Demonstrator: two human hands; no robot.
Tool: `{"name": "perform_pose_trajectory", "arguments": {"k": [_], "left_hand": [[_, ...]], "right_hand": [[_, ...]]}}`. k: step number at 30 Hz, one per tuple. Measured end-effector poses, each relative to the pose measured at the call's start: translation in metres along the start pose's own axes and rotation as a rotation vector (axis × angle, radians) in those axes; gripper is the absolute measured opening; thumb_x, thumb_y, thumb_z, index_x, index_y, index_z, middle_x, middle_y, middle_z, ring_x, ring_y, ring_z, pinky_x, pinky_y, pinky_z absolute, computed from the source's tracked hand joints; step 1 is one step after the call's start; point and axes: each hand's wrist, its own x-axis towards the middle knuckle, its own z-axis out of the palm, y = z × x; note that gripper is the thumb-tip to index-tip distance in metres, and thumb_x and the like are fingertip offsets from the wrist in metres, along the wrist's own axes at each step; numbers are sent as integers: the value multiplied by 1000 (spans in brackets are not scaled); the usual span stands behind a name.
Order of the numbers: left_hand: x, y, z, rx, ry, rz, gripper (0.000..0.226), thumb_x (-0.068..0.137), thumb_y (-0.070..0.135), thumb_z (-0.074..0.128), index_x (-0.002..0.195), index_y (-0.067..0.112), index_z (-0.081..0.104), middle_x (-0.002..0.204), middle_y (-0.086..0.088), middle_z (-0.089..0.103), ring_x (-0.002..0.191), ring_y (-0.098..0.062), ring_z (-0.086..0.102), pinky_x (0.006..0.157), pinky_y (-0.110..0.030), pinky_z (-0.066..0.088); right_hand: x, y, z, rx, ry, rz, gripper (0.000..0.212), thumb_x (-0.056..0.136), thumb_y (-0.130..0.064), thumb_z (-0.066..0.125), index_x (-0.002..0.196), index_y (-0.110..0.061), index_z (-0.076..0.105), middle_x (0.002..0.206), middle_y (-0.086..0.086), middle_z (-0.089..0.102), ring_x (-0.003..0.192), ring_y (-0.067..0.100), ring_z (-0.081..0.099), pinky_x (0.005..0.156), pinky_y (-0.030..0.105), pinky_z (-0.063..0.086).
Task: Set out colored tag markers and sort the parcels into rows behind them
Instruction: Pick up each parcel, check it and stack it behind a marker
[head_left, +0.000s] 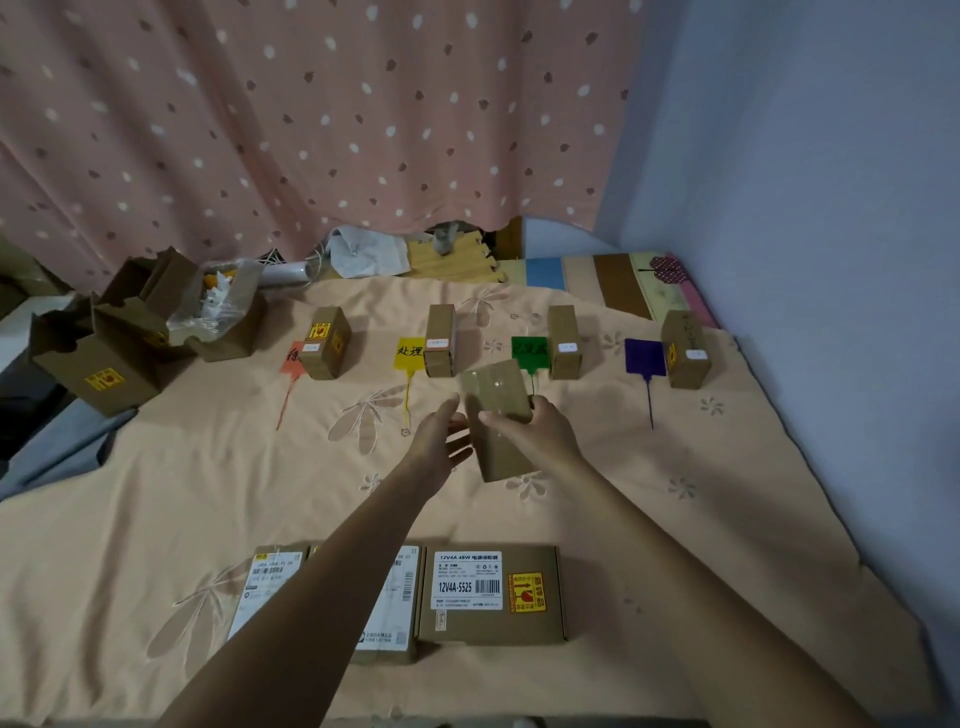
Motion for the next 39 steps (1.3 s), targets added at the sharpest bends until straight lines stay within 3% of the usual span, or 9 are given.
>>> {"name": "perform_pose_trajectory", "arguments": {"k": [5, 8, 10, 12, 15, 19, 25, 32, 39], "left_hand": [[-5, 5, -3, 112, -23, 59, 5, 91, 11, 57, 87, 10, 53, 88, -7, 63, 94, -23, 58, 82, -34, 41], [-9, 9, -7, 96, -132, 50, 12, 89, 15, 63, 86, 12, 52, 85, -5, 67, 92, -23, 59, 89, -38, 40], [-11, 13, -10, 123, -212, 36, 22, 88, 22, 66, 102, 9, 55, 91, -4, 69, 95, -22, 61, 90, -36, 43], [-13, 17, -11, 147, -283, 19, 37, 89, 27, 64, 118, 6, 56, 98, -4, 68, 98, -21, 63, 87, -33, 48], [-15, 21, -14, 162, -349, 16, 42, 88, 31, 64, 122, 7, 57, 104, -5, 68, 102, -21, 62, 87, -34, 49], [-17, 26, -19, 131, -330, 51, 30, 90, 27, 62, 115, 11, 60, 101, -4, 68, 98, -20, 63, 83, -30, 49], [-15, 28, -28, 145, -237, 89, 70, 72, 41, 75, 129, 7, 54, 113, -8, 68, 114, -26, 61, 99, -38, 45], [-14, 21, -47, 173, -187, 54, 26, 85, 38, 67, 102, 19, 65, 104, -3, 69, 118, -28, 57, 110, -48, 37], [-19, 20, -57, 187, -169, 20, 27, 87, 33, 67, 105, 14, 63, 102, -7, 68, 106, -27, 62, 103, -45, 44]], "right_hand": [[8, 12, -8, 333, -182, 171, 63, 72, -56, 76, 115, -14, 58, 109, 5, 68, 96, 20, 66, 82, 33, 56], [5, 15, -7, 488, -265, 191, 45, 79, -53, 70, 105, -17, 64, 113, 13, 69, 102, 28, 67, 97, 44, 54], [1, 14, -5, 552, -292, 198, 37, 85, -51, 63, 100, -18, 65, 112, 13, 68, 108, 31, 65, 101, 46, 51], [-2, 10, -3, 588, -299, 200, 39, 85, -51, 61, 101, -16, 65, 115, 16, 66, 112, 34, 63, 103, 48, 49], [-3, 3, 1, 591, -305, 190, 51, 73, -56, 61, 103, -15, 66, 121, 21, 64, 115, 37, 62, 104, 48, 48], [0, -4, 6, 584, -308, 151, 45, 81, -53, 57, 102, -14, 65, 107, 14, 65, 101, 30, 63, 95, 42, 50], [4, -1, 19, 566, -321, 91, 30, 92, -43, 59, 103, -17, 67, 103, 9, 72, 100, 24, 68, 93, 38, 51], [12, 4, 39, 594, -345, 124, 37, 87, -40, 67, 114, -15, 65, 108, 10, 74, 105, 28, 69, 98, 45, 51], [22, 1, 54, 633, -352, 162, 35, 88, -34, 66, 115, -11, 64, 107, 12, 73, 101, 28, 70, 81, 37, 56]]}}
